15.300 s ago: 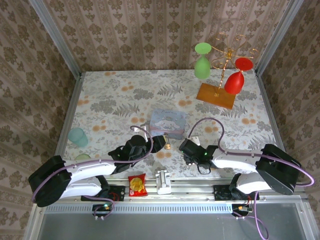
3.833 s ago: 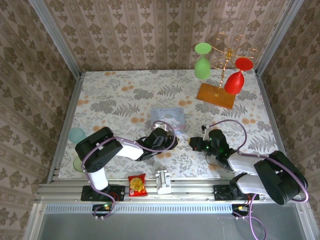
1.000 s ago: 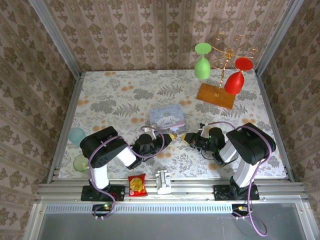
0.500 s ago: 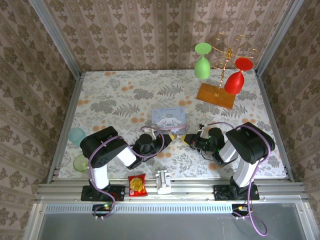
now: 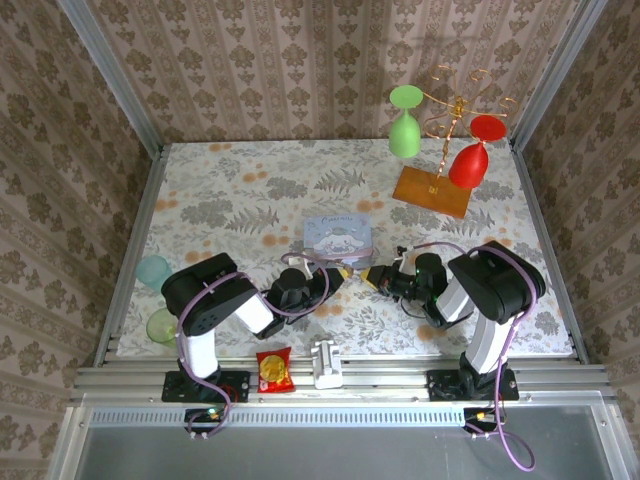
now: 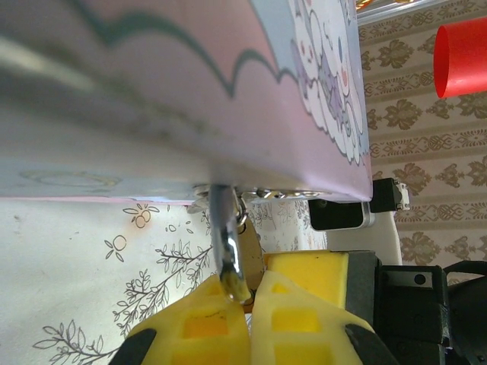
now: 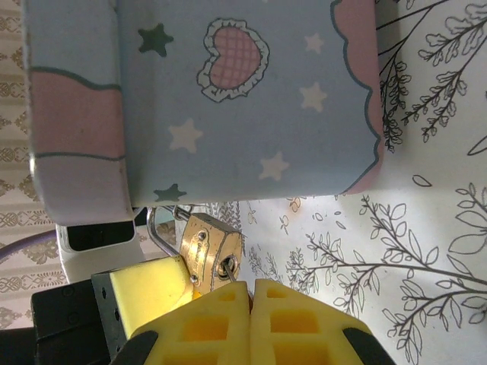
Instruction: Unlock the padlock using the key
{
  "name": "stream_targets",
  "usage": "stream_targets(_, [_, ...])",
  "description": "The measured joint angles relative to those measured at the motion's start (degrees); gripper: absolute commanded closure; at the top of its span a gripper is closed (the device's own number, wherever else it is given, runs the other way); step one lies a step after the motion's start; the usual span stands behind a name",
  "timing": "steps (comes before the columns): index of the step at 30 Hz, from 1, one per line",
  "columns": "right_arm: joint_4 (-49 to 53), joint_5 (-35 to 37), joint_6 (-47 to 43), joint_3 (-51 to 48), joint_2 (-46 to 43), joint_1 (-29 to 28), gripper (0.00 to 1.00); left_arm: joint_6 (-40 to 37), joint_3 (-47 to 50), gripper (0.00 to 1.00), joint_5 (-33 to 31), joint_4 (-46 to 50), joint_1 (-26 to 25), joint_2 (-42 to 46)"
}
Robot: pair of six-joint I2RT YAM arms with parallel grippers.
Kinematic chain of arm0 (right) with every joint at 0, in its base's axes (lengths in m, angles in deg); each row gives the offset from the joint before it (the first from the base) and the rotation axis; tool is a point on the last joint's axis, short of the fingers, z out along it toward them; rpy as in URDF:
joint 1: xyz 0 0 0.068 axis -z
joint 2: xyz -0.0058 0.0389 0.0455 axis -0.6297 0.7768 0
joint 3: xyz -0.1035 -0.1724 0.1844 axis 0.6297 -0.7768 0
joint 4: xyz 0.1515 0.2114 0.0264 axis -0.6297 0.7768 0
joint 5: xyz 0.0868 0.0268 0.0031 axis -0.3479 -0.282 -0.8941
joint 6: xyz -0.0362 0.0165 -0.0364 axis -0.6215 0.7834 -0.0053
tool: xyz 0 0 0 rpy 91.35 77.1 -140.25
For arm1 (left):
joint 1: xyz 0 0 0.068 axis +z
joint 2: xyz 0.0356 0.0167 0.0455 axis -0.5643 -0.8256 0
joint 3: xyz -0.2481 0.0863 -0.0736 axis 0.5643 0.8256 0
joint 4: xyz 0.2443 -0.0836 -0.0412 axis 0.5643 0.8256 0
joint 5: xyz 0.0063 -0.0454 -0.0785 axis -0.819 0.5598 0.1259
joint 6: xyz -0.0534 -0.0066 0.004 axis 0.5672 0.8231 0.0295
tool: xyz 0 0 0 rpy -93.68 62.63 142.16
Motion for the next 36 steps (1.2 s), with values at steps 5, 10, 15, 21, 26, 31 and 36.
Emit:
stream_targets(5, [0.0,-0.07,0.0,0.09,0.07,0.11,1.0,0.17,0.0,1.0,-0.13,-0.02,-0.04,0.0])
stream_targets(10, [-0.02,-1.03,-0.09,1.55,1.92,0.39,1.0,0.22,-0.04,1.0,-0.46,0.11,-0.04,0.0])
stream_targets(15, [-0.48,-3.23,-1.49,3.67,4.94,1.27,1.0,0.2,-0.04,1.0,-1.18,0.37,-0.04,0.02])
stream_targets(21, [-0.5,-6.01,-3.82,4.63,5.75,2.05,1.0,0.44,-0.04,1.0,-1.44,0.35,0.07,0.0])
stream_targets(26, [-0.48,-6.73,-4.61,4.63,5.64,2.1,1.0,0.42,-0.02,0.89,-1.64,0.31,0.09,-0.07])
stream_targets(31, [-0.5,-7.06,-4.61,4.63,5.64,1.88,1.0,0.42,-0.04,0.81,-1.38,-0.57,0.48,-0.92])
stream_targets(36, [-0.46,-7.06,-4.59,4.63,5.46,1.18,1.0,0.39,-0.04,0.77,0.35,-0.85,1.92,-1.86])
